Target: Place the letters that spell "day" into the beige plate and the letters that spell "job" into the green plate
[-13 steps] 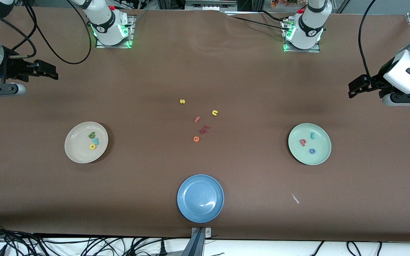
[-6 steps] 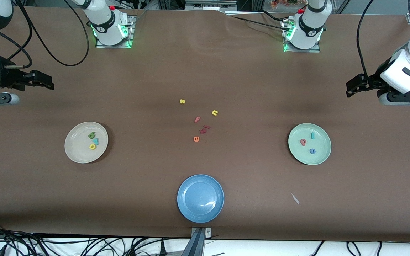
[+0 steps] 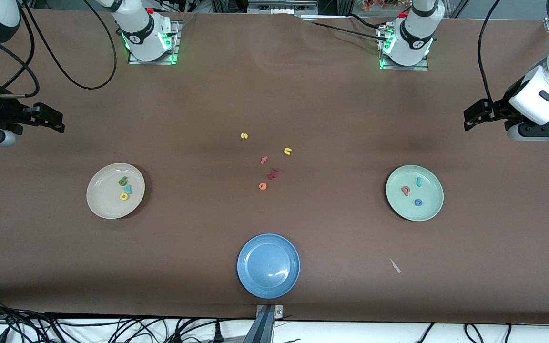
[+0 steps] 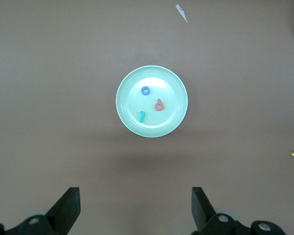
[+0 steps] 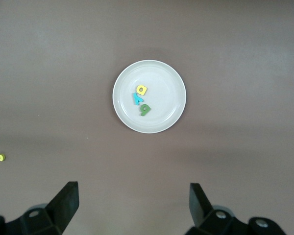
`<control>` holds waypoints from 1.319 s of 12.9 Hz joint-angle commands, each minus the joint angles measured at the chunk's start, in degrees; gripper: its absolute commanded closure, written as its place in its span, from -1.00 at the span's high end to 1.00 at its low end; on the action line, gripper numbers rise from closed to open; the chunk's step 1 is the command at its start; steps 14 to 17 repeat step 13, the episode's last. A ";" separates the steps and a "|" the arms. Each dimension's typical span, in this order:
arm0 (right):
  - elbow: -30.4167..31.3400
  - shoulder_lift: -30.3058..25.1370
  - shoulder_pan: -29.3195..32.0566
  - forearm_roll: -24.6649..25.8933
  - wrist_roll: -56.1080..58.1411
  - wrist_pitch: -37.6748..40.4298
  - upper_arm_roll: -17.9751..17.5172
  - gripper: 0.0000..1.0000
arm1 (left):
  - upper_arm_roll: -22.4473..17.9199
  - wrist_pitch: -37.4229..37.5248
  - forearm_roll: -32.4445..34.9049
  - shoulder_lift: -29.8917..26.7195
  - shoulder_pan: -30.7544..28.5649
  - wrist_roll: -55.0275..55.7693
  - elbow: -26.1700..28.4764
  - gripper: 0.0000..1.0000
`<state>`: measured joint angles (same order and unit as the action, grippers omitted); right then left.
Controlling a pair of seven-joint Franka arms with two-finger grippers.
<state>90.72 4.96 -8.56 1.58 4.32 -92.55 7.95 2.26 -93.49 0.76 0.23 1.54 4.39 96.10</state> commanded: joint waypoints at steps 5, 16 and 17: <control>-0.37 0.23 -0.14 0.35 1.31 -0.62 0.40 1.00 | 0.20 1.91 -0.41 -0.67 -0.40 0.53 -0.30 1.00; -0.37 0.23 -0.14 0.00 1.31 -0.53 0.40 1.00 | 0.29 1.91 -0.32 -0.67 -0.31 0.54 -0.30 1.00; -0.37 0.23 -0.14 0.00 1.31 -0.53 0.40 1.00 | 0.29 1.91 -0.32 -0.67 -0.31 0.54 -0.30 1.00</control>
